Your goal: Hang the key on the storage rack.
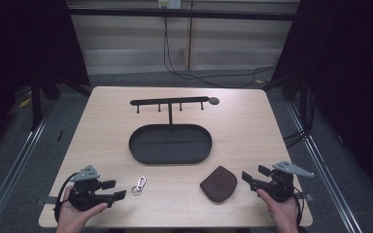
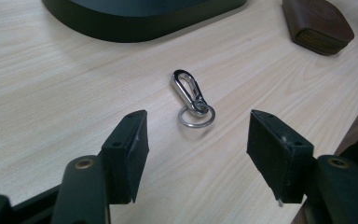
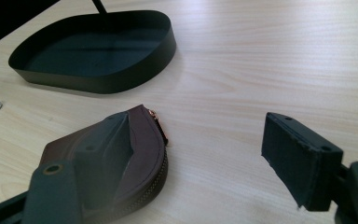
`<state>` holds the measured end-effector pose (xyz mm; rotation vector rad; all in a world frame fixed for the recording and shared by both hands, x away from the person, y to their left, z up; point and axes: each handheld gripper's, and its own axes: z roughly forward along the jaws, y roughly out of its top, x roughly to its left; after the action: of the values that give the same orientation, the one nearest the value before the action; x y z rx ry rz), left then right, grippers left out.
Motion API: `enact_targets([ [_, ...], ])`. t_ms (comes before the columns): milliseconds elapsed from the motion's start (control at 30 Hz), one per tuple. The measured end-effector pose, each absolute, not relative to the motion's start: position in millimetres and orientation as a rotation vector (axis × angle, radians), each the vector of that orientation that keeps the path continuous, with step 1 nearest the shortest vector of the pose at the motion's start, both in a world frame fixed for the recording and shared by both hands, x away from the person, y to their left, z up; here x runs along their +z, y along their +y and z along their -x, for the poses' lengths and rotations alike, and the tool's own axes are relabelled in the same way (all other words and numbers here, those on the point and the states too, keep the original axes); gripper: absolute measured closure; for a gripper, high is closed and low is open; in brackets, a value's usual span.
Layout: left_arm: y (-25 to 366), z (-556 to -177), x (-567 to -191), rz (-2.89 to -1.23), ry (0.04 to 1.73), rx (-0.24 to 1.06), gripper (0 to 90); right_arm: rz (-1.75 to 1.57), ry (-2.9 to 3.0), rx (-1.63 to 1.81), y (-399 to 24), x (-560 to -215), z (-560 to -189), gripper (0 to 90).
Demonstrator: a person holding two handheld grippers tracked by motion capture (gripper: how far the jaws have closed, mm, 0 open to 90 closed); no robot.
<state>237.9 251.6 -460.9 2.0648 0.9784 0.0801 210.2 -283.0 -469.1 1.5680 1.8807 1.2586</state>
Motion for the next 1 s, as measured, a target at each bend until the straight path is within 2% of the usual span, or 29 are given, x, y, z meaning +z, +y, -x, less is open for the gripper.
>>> enact_targets([
  [467, 246.5, -239.5, -450.6, -2.093, 0.958, 0.095, 44.8, -1.581, 1.89, 1.293, -284.7, -468.2, -208.5, 21.4],
  [500, 246.0, -239.0, -449.4, -2.11, 0.919, 0.101, 52.4, -1.577, 1.897, 1.283, -284.1, -468.2, -208.6, 21.3],
  [533, 244.5, -238.9, -448.2, -2.127, 0.91, 0.112, 55.9, -1.569, 1.907, 1.281, -283.4, -468.3, -208.8, 21.0],
  [633, 239.5, -239.7, -446.4, -2.164, 0.922, 0.106, 53.0, -1.555, 1.921, 1.274, -281.3, -468.1, -208.6, 21.1],
  [1000, 223.5, -248.8, -431.9, -2.263, 0.899, 0.137, 54.4, -1.552, 1.928, 1.292, -281.8, -467.6, -208.1, 22.4],
])
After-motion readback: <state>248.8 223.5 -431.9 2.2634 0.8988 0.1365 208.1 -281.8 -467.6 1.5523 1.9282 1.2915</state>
